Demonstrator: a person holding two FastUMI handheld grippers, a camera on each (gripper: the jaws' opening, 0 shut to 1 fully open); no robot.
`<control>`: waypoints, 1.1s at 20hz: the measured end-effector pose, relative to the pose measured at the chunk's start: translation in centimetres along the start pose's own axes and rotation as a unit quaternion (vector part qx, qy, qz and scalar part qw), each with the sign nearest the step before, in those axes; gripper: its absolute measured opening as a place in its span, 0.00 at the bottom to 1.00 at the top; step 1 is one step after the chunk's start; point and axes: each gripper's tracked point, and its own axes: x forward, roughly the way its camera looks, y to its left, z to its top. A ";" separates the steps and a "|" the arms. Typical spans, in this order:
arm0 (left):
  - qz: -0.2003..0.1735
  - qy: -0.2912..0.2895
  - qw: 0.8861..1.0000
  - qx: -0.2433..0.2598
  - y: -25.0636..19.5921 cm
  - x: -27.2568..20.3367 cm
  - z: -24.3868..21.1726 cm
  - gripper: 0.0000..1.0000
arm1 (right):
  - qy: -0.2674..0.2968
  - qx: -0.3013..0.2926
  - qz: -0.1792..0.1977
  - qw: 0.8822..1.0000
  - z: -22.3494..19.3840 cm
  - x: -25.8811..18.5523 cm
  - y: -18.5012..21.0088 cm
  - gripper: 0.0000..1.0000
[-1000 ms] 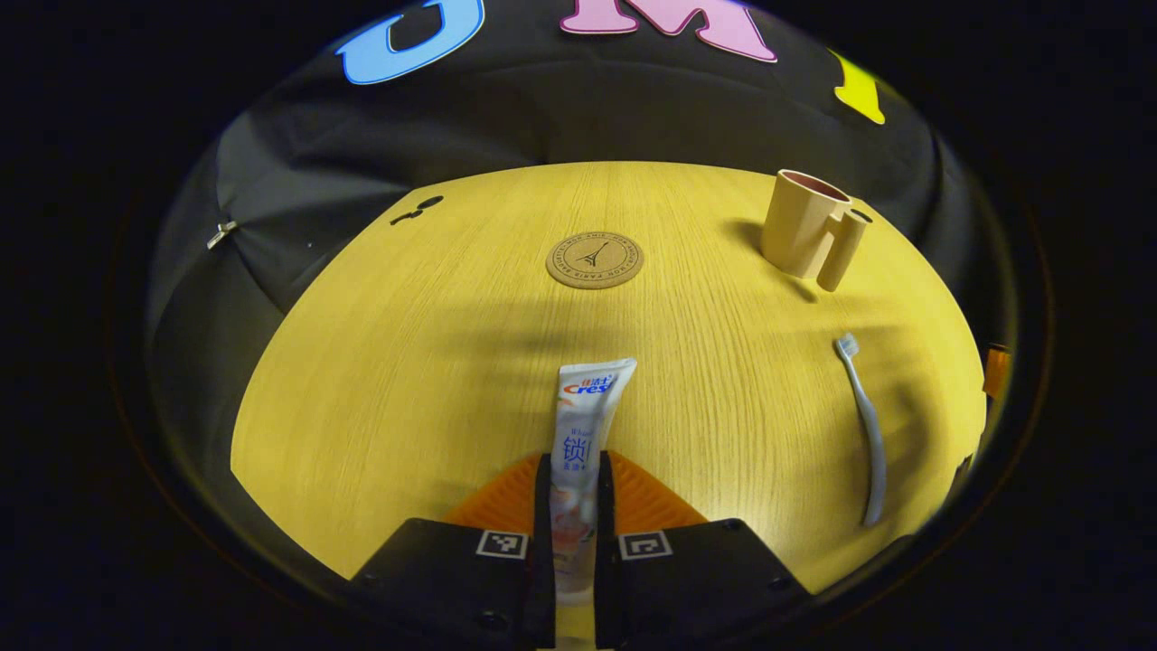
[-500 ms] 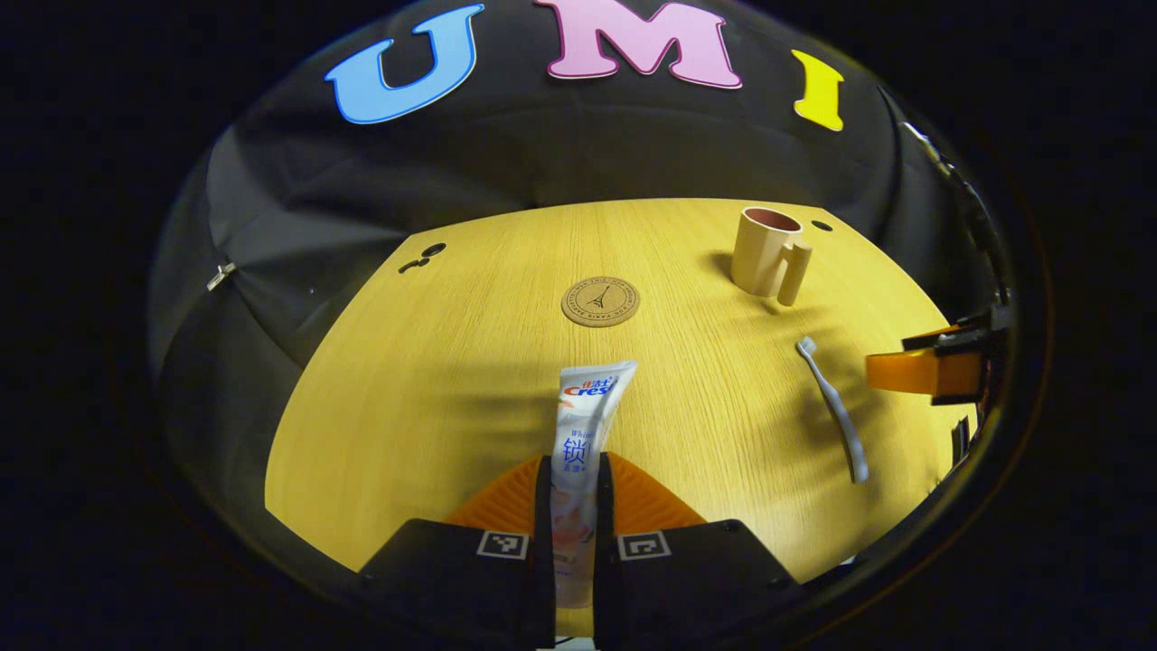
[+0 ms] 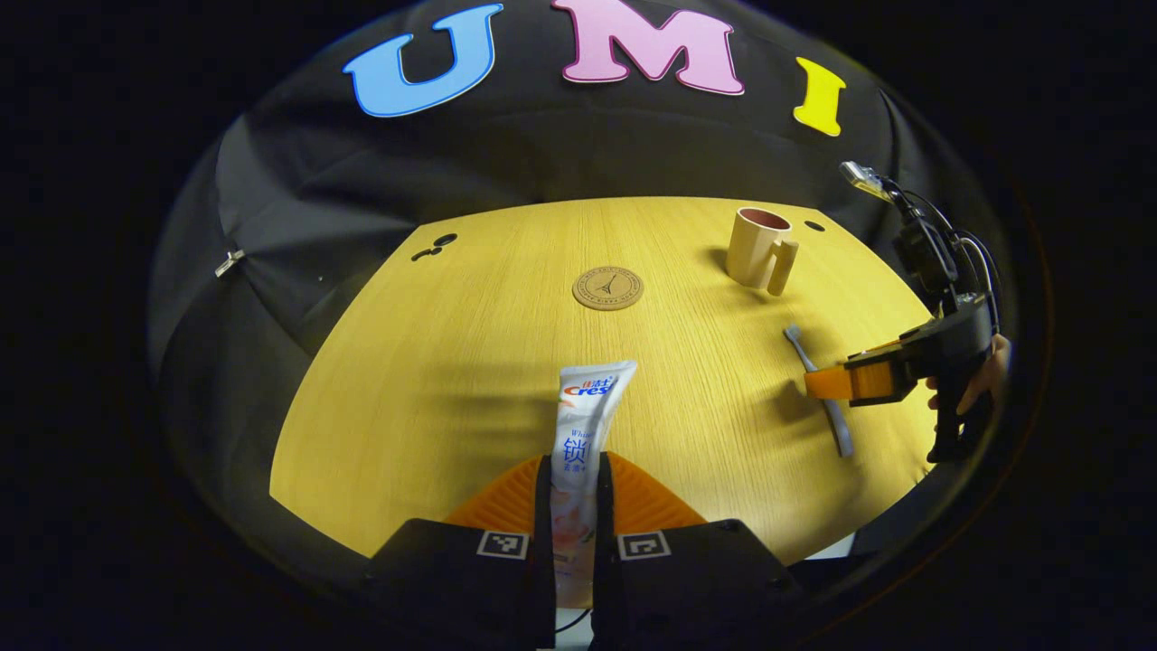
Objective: Put the toothbrush and toothpaste on the desktop into the cup, then pick up the cup and place it on the coaster on the desktop.
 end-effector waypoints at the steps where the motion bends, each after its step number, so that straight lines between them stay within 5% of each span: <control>1: -0.013 -0.002 1.000 -0.002 -0.6 -0.2 0.0 0.21 | 0.001 -0.001 -0.001 1.000 -0.1 0.2 0.1 0.98; 6: -0.038 -0.022 0.999 0.011 -2.0 -0.7 1.3 0.21 | -0.002 -0.018 -0.009 1.000 -0.4 0.3 0.4 0.92; 8: -0.040 -0.024 0.999 0.019 -2.3 -0.6 1.7 0.22 | -0.001 -0.008 -0.015 1.000 -0.3 0.4 0.4 0.78; 12: -0.049 -0.018 0.998 0.018 -2.7 -0.8 1.7 0.21 | -0.006 -0.008 -0.016 1.000 -0.3 0.4 0.7 0.75; 14: -0.050 -0.022 0.998 0.015 -2.6 -1.2 2.0 0.21 | -0.002 -0.011 -0.016 1.000 -0.6 0.4 1.2 0.60; 15: -0.050 -0.027 0.998 0.013 -2.6 -1.4 2.2 0.21 | 0.003 -0.013 -0.020 1.000 -0.6 0.3 1.2 0.42; 19: -0.055 -0.043 0.997 0.026 -3.2 -1.7 2.9 0.21 | 0.020 -0.022 -0.011 1.000 -0.7 0.3 2.2 0.51; 20: -0.062 -0.048 0.997 0.023 -3.4 -1.8 3.1 0.21 | 0.022 -0.018 -0.012 1.000 -0.8 0.1 2.3 0.42; 21: -0.070 -0.053 0.996 0.020 -3.5 -2.0 3.3 0.22 | 0.020 -0.012 -0.020 1.000 -0.8 0.4 2.3 0.15; 22: -0.077 -0.059 0.995 0.020 -3.3 -2.3 3.2 0.22 | 0.019 -0.010 -0.021 1.000 -0.7 0.5 2.4 0.15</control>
